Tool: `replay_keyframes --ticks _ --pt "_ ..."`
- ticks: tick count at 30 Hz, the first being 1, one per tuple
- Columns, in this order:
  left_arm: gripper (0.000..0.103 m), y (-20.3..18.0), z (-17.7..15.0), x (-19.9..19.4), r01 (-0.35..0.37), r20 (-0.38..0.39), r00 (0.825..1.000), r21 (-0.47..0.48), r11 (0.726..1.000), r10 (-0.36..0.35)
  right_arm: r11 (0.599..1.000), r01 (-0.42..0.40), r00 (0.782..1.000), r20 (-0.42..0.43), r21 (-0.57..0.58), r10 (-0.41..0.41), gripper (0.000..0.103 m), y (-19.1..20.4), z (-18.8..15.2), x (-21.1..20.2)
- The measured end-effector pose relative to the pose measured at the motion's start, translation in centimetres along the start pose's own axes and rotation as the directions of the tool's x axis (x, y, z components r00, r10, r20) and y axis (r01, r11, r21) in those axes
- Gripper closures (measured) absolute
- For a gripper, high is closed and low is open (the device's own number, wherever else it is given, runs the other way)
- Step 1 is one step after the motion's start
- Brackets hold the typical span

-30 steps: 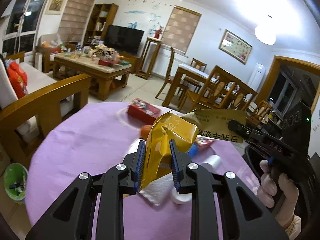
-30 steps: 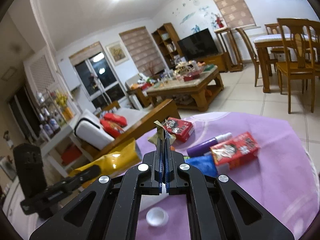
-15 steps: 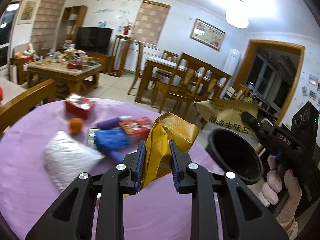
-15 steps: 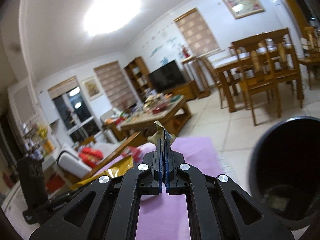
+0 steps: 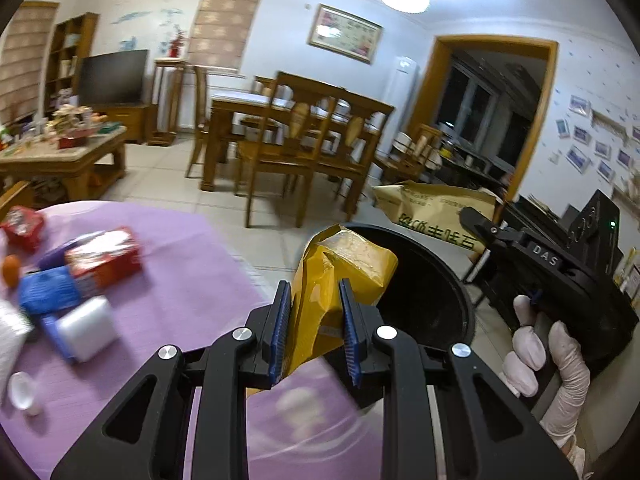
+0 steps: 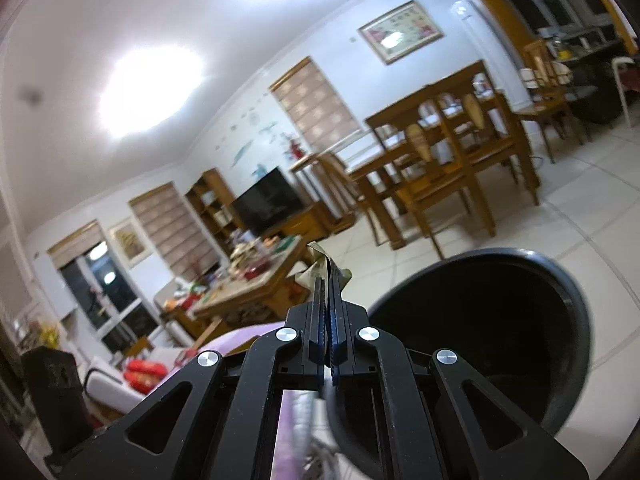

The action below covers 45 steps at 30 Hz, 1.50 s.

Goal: Collect trash
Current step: 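Carry both items over the bin and open both tools to drop them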

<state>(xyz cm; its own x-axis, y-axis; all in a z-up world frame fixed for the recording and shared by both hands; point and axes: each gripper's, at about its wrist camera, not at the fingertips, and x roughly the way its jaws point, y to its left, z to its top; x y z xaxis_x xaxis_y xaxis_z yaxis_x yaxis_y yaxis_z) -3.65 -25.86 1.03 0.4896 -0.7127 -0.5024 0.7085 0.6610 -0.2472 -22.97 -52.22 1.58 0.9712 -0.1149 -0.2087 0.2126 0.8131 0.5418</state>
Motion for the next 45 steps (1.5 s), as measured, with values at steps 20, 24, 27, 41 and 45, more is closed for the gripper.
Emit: replay_keyframes --ticks 20,24,27,41,45 --pt "0.079 -7.5 -0.9 12.2 0.060 -0.214 0.976 0.155 0.986 -0.025 0.983 0.131 0.991 -0.027 0.132 -0.129 0.100 -11.5 0.1 1.6" --pt "0.079 -7.6 -1.3 13.1 0.059 -0.249 0.968 0.161 0.985 -0.017 0.981 0.134 0.991 -0.049 0.140 -0.128 0.100 -11.8 -0.2 3.2" --pt "0.079 -7.6 -1.5 13.5 0.061 -0.266 0.964 0.167 0.984 -0.014 0.980 0.136 0.990 -0.062 0.145 -0.128 0.100 -12.0 -0.6 4.0" --pt "0.075 -8.8 -1.5 14.1 0.047 -0.273 0.962 0.191 0.980 0.007 0.980 0.129 0.990 -0.085 0.153 -0.117 0.078 -12.6 -1.6 5.3" --pt "0.020 -9.3 -1.4 13.6 0.008 -0.231 0.972 0.217 0.976 0.044 0.981 0.114 0.992 -0.072 0.158 -0.103 0.038 -12.1 -1.5 4.9"
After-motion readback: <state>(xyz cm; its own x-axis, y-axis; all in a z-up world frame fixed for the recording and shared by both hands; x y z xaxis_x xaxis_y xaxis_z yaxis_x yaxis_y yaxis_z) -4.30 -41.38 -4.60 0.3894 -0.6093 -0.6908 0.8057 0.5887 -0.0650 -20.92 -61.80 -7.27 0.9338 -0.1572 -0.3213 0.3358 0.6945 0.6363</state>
